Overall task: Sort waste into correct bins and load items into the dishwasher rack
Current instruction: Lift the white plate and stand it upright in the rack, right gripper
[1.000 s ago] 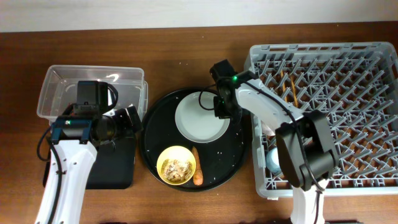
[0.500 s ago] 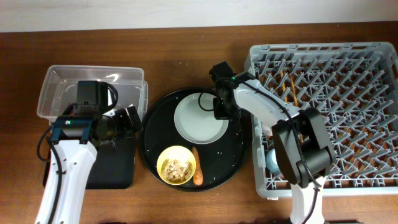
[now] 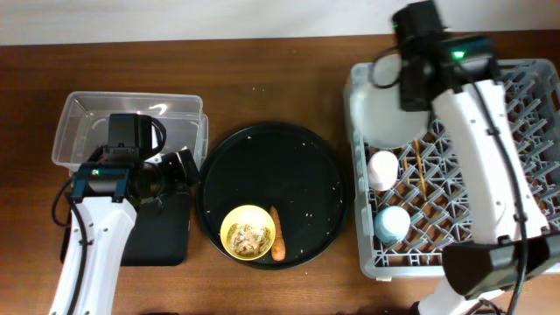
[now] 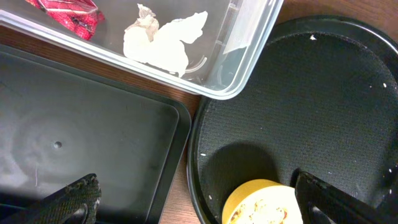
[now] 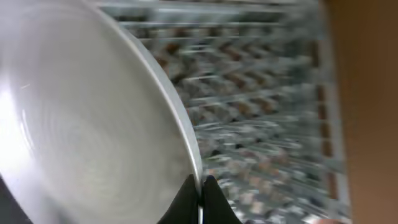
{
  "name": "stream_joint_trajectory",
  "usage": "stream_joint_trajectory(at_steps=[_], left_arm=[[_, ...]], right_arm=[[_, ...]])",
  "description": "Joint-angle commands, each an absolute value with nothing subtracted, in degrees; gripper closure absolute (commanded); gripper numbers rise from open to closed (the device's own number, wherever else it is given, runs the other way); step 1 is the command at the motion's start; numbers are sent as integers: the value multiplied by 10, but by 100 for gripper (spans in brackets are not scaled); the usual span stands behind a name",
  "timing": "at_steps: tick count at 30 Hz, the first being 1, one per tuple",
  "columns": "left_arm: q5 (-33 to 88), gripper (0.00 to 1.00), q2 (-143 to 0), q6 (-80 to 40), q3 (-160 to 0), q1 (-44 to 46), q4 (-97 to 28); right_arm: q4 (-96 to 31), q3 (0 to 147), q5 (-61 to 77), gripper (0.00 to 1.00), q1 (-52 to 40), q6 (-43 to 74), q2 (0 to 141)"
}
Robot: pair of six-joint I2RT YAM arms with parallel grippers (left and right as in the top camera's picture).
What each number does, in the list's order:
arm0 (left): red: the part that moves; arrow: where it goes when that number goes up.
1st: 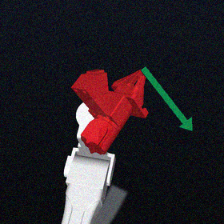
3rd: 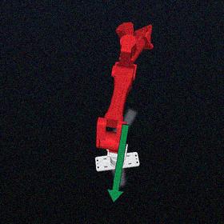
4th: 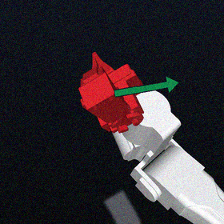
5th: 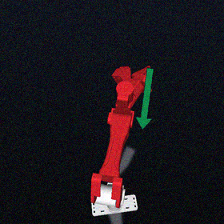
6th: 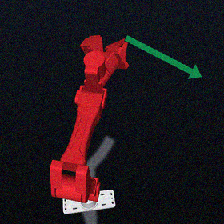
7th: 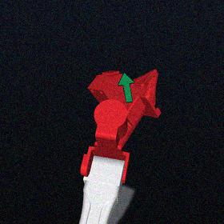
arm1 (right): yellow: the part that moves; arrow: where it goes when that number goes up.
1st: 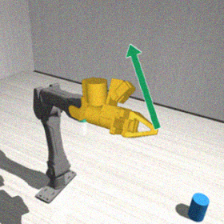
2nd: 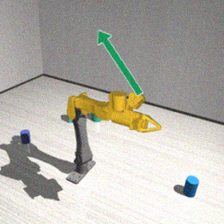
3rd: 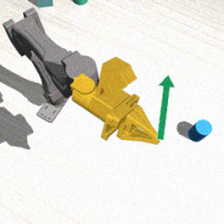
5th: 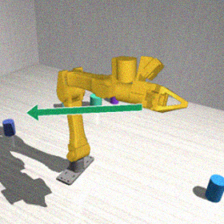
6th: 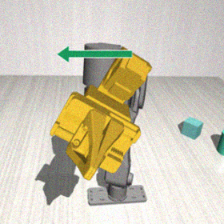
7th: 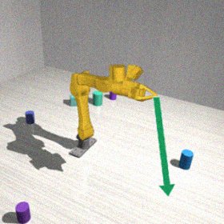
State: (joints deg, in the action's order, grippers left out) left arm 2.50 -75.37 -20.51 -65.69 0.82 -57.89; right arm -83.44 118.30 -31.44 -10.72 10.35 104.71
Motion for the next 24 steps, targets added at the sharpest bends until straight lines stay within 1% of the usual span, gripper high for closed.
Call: stream_joint_trajectory(at_steps=[1, 3, 6, 7, 8, 10, 18, 24], left_arm=[[17, 1, -749, -201, -656, 6, -580], [17, 1, -749, -201, -656, 6, -580], [17, 1, -749, -201, -656, 6, -580], [17, 1, -749, -201, -656, 6, -580], [17, 1, -749, -201, -656, 6, -580], [17, 1, -749, -201, -656, 6, -580], [17, 1, -749, -201, -656, 6, -580], [17, 1, -749, -201, -656, 6, -580]], right_arm=[[-832, 1192, -382, 96, -50, 38, 1053], [-820, 1192, -382, 96, -35, 13, 1058], [-781, 1192, -384, 96, -10, -64, 1064], [-772, 1192, -402, 96, -7, -73, 1064], [-760, 1192, -440, 96, -5, -73, 1065], [-747, 1192, -472, 96, -3, -73, 1065], [-737, 1185, -471, 96, 0, -66, 1110], [-741, 1184, -416, 96, 0, -66, 1137]])
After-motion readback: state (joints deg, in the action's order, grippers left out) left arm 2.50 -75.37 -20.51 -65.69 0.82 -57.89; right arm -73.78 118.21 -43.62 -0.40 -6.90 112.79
